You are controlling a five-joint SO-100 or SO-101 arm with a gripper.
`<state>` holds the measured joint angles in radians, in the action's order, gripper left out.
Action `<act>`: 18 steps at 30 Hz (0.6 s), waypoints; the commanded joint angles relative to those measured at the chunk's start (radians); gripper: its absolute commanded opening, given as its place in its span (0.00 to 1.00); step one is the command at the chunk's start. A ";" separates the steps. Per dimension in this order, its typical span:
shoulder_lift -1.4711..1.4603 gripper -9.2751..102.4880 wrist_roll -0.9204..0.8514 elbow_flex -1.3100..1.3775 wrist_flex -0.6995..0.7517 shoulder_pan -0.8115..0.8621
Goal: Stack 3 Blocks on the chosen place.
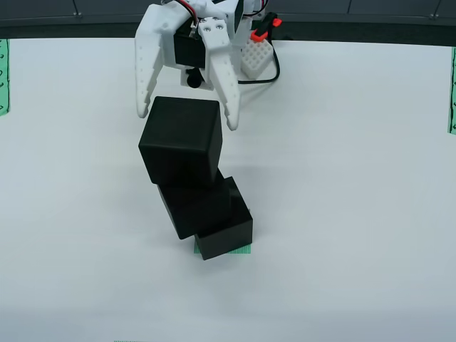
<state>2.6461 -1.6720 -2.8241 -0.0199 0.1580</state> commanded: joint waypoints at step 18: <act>0.213 0.14 0.436 0.462 0.483 -0.130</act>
<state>2.8241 -1.3315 -2.4574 0.4065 0.0460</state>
